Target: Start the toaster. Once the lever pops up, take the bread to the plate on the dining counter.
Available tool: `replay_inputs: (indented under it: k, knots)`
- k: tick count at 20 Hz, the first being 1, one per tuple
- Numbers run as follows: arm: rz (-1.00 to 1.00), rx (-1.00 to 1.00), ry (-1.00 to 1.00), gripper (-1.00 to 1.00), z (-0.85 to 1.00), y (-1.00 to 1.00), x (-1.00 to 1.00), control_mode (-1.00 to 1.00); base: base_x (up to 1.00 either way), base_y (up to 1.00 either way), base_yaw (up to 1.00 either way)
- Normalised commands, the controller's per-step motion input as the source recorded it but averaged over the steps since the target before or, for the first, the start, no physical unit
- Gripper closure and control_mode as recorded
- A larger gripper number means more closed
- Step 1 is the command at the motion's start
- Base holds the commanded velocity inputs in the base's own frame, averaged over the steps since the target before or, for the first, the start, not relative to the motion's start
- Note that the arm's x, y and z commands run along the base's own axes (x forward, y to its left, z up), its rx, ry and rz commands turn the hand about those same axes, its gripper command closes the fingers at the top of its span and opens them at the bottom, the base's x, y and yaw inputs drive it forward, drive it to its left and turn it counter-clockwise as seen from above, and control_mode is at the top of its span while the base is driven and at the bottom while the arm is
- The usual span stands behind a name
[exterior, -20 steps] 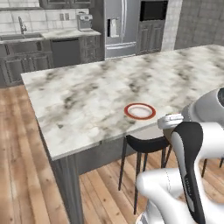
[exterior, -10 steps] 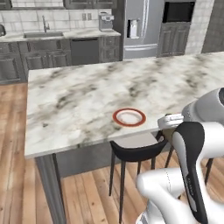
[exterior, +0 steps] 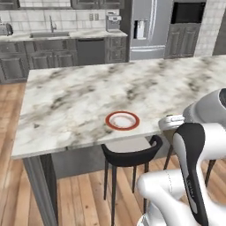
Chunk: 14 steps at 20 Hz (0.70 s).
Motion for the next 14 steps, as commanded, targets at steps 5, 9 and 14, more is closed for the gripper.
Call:
replay_inputs:
  k: [5,9,14]
  knots:
    - [0.0,0.0,0.0,1.0,0.0,0.0,0.0,1.0,0.34,-0.23,0.23]
    - [0.0,0.0,0.0,1.0,0.0,0.0,0.0,1.0,0.37,-0.09,0.25]
    - [0.0,0.0,0.0,1.0,0.0,0.0,0.0,1.0,0.32,-0.03,0.17]
